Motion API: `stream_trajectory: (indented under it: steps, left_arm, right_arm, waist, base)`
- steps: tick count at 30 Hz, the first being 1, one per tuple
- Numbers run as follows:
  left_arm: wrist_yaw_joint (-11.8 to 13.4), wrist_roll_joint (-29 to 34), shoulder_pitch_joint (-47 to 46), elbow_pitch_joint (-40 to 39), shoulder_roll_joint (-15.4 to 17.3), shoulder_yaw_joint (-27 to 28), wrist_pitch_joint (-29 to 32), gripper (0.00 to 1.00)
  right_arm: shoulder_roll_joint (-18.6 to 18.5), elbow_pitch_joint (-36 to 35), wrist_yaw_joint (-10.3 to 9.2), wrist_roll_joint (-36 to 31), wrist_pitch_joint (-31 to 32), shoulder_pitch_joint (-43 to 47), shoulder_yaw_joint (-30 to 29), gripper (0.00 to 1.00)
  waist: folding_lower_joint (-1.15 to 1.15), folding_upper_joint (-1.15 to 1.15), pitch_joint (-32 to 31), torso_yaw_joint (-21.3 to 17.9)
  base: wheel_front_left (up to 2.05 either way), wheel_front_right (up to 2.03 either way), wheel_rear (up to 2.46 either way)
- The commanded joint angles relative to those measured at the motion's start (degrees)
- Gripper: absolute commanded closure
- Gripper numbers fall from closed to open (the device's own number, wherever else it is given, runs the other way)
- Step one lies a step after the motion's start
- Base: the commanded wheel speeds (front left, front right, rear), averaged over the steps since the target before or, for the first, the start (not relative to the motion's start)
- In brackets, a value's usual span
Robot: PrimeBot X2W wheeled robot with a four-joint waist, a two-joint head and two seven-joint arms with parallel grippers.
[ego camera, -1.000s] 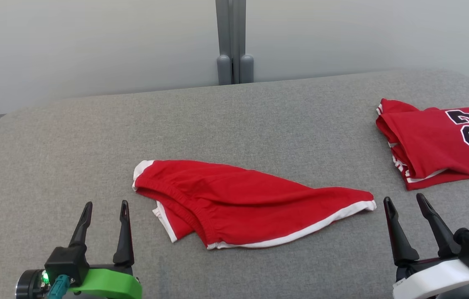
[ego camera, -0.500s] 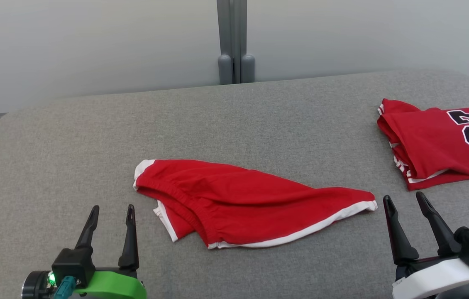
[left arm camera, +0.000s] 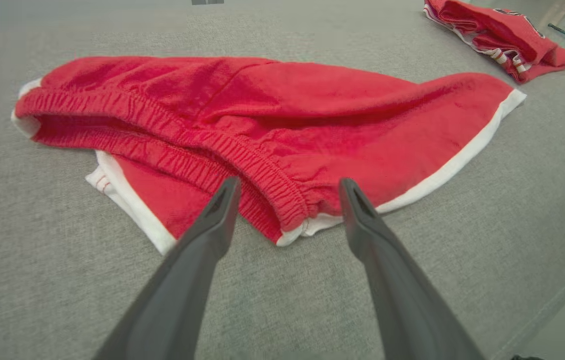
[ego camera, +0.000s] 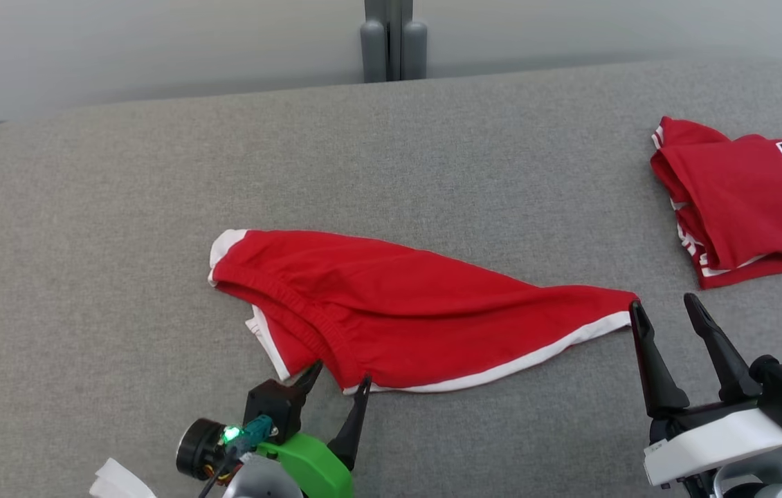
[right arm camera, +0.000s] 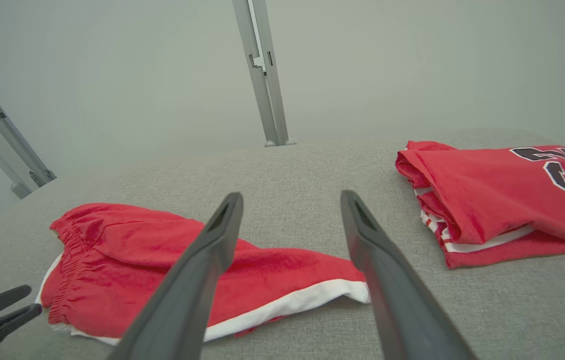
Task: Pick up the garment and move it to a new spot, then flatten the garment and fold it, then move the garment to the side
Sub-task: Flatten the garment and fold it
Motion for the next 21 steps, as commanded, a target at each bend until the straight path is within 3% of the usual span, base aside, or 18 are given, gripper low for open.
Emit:
stream_trajectory:
  steps: [1,7,8,9,10,21]
  left_arm:
    - [0.1,-0.4,-1.2,1.4,-0.2,0.1,0.5,0.00]
    - [-1.0,-1.5,-3.3,6.7,-1.1,0.3,0.3,0.00]
    - [-1.5,-1.6,-3.7,7.3,-1.3,0.1,0.0,0.42]
    - [-1.7,-1.7,-4.0,7.6,-1.4,0.1,-0.4,0.96]
    - [-1.9,-1.7,-4.4,8.0,-1.4,0.1,-0.8,1.00]
    - [-1.9,-0.4,-8.0,6.1,0.5,0.5,-1.9,1.00]
  right_arm:
    - [-0.1,0.5,0.00,0.4,-0.5,-0.8,0.0,0.00]
    - [-0.7,2.5,0.00,0.9,-1.6,-2.1,-0.4,0.00]
    - [-0.9,3.0,0.00,1.0,-1.7,-2.4,-0.7,0.00]
    - [-1.1,3.5,0.00,1.0,-1.8,-2.4,-0.9,0.00]
    - [-1.3,4.2,0.00,1.2,-2.0,-2.5,-1.3,0.00]
    - [-3.9,15.7,0.00,3.0,-4.1,-7.2,-3.6,0.00]
  waist:
    - [0.00,0.00,3.2,-1.2]
    - [0.00,0.00,5.9,-2.4]
    - [0.00,0.00,6.1,-2.5]
    - [0.00,0.00,6.4,-2.6]
    - [0.00,0.00,6.6,-2.6]
    - [0.00,0.00,11.6,-1.0]
  base:
    - [0.00,0.00,0.00]
    - [0.00,0.00,0.00]
    - [0.00,0.00,0.00]
    - [0.00,0.00,0.00]
    - [0.00,0.00,0.00]
    - [0.00,0.00,0.00]
